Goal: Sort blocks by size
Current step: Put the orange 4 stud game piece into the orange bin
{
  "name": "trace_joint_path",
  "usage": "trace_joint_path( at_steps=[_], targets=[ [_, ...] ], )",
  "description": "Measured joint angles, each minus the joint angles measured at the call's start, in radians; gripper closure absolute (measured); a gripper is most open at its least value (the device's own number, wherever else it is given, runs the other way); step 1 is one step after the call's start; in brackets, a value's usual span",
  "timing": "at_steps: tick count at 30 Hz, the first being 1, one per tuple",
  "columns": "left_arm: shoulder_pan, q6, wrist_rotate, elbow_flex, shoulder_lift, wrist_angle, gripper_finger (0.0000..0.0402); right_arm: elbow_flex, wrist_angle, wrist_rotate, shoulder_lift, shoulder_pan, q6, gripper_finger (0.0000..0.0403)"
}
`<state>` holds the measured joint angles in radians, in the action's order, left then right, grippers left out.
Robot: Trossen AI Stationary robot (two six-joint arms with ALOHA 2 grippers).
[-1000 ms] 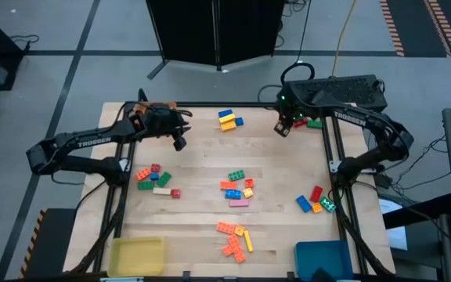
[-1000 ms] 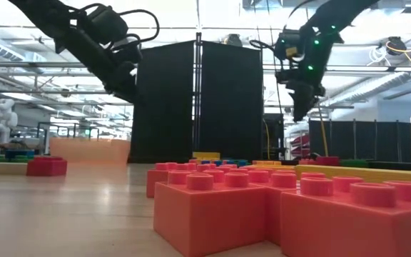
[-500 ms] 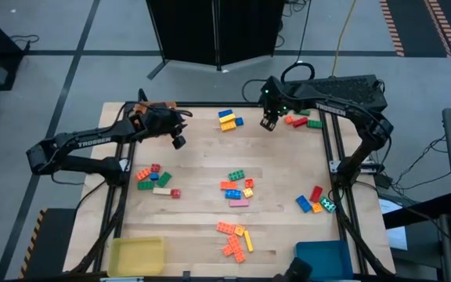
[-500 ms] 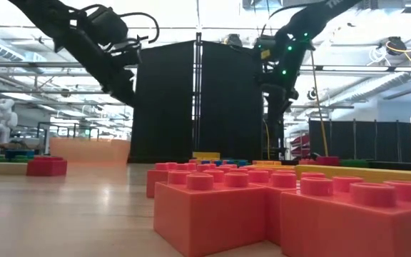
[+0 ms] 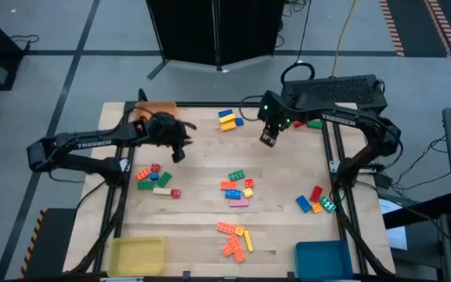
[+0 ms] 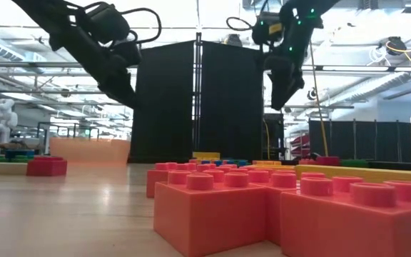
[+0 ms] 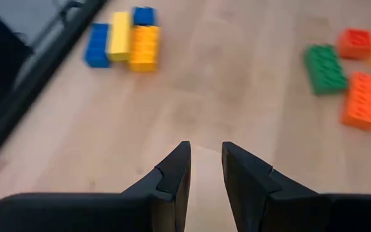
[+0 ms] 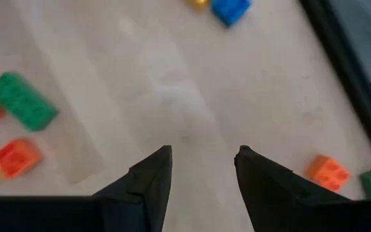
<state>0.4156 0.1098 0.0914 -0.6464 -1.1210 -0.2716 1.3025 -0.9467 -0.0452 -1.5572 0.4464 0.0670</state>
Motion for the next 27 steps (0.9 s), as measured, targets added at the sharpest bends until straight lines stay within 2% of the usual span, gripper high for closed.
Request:
trace_joint_path(
  at_steps=[9,14,17,23,27],
  targets=[
    [-0.131,-0.002,-0.003,0.000,0.000,-0.024,0.0308,-0.019,-0.014,-0.007,-0.001,-0.145,0.062,0.0236],
    [-0.127,-0.097,-0.175,0.000,0.000,-0.073,0.0308,-0.054,0.008,-0.034,-0.001,-0.194,0.090,0.0236],
    [-0.109,-0.154,-0.192,0.000,0.000,-0.133,0.0304,-0.074,0.031,-0.059,-0.001,-0.209,0.107,0.0236],
    [-0.067,-0.268,-0.199,0.000,0.000,-0.242,0.0247,-0.097,0.053,-0.061,-0.001,-0.226,0.108,0.0236],
    [-0.051,-0.218,-0.197,0.000,0.000,-0.209,0.0205,-0.097,0.058,-0.065,-0.001,-0.226,0.102,0.0236]
  ],
)
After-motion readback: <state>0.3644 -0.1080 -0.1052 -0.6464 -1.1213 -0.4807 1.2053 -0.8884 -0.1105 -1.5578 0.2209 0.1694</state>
